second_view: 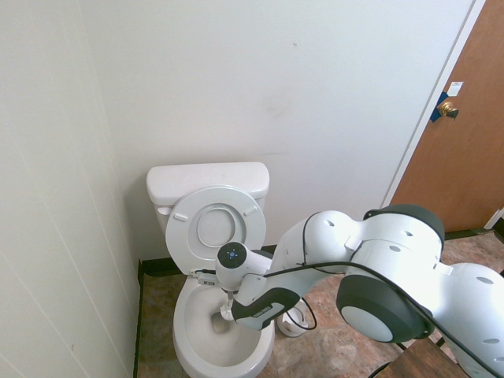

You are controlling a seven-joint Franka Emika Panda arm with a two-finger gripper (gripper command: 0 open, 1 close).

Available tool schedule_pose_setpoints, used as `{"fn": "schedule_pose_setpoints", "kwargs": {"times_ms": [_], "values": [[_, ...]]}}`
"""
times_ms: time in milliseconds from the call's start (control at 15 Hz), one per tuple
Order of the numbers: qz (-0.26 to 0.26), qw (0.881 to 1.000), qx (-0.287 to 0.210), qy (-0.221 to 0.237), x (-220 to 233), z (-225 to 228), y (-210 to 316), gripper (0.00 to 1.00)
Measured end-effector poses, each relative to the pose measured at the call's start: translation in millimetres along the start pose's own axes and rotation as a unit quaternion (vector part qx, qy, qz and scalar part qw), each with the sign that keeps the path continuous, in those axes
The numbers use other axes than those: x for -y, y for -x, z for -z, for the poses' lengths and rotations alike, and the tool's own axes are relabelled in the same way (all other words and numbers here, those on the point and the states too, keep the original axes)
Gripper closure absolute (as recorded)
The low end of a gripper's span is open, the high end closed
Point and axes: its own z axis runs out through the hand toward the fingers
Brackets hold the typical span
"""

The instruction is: Clean the toilet

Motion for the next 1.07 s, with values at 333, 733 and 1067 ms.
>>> {"fn": "schedule_pose_setpoints", "kwargs": {"times_ms": [333,733,1067], "values": [[0.023,1.0,-0.004,-0.011,14,7,58,1.0],[0.027,0.999,-0.028,0.0,-17,-6,72,1.0],[0.017,0.999,-0.026,-0.008,-34,56,29,1.0]]}}
